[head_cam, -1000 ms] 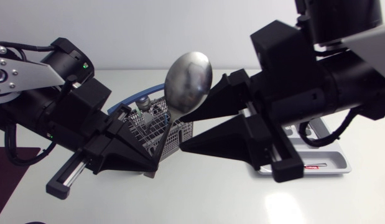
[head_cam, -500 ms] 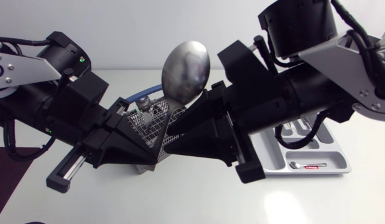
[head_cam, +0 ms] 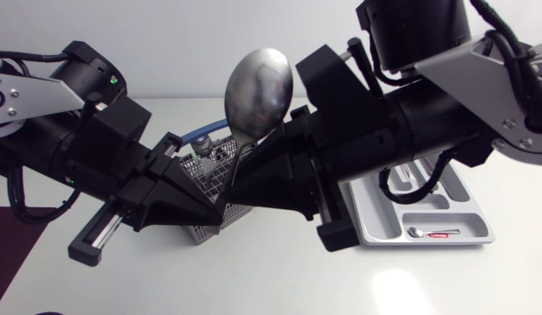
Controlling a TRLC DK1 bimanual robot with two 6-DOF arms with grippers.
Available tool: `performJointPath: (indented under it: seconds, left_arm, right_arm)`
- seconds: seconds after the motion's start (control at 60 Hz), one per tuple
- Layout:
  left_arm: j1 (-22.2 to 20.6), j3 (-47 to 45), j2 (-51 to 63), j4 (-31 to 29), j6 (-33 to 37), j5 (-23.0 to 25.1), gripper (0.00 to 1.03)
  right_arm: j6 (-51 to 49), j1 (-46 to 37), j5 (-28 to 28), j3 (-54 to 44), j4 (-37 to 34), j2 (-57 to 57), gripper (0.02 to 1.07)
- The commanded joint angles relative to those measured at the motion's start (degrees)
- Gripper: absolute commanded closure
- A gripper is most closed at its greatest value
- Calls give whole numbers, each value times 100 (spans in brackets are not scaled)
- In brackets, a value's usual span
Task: Unload the cutlery basket into the drawer organizer.
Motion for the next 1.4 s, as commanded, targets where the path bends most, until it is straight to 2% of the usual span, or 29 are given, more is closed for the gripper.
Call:
performJointPath:
  seconds: [0.0, 0.283, 0.483, 0.667, 0.733, 0.8, 0.817, 0.85, 0.867, 0.95, 1.133, 1.383]
  left_arm:
    - [47, 75, 65, 85, 8, 153, 100]
    - [29, -22, 13, 454, -309, 189, 100]
    - [21, -118, -67, 691, -520, 189, 100]
    - [-23, -145, -75, 770, -608, 180, 94]
    - [-23, -118, -75, 806, -678, 180, 76]
    - [-6, -118, -93, 832, -722, 180, 67]
    - [12, -118, -102, 858, -739, 180, 55]
    - [12, -118, -119, 885, -757, 171, 40]
    - [21, -118, -128, 902, -783, 162, 30]
    - [100, -118, -198, 1113, -994, 127, 7]
    - [328, -110, -374, 1517, -1451, -102, 4]
    - [425, -373, -638, 2212, -2023, -963, 4]
  right_arm:
    - [118, 39, 29, 131, 79, 83, 91]
    - [118, 13, 38, 184, 79, 65, 101]
    - [118, -31, 82, 289, 8, 65, 101]
    - [127, -49, 179, 315, -53, 56, 101]
    - [136, -75, 240, 342, -115, 65, 101]
    - [127, -111, 267, 342, -150, 65, 101]
    - [127, -137, 284, 351, -167, 65, 101]
    - [127, -172, 302, 351, -211, 65, 101]
    - [127, -198, 302, 359, -229, 56, 101]
    - [92, -321, 346, 359, -334, 39, 101]
    - [-198, -664, 908, 535, -888, 83, 101]
    - [-444, -1622, 2095, 966, -1653, 663, 101]
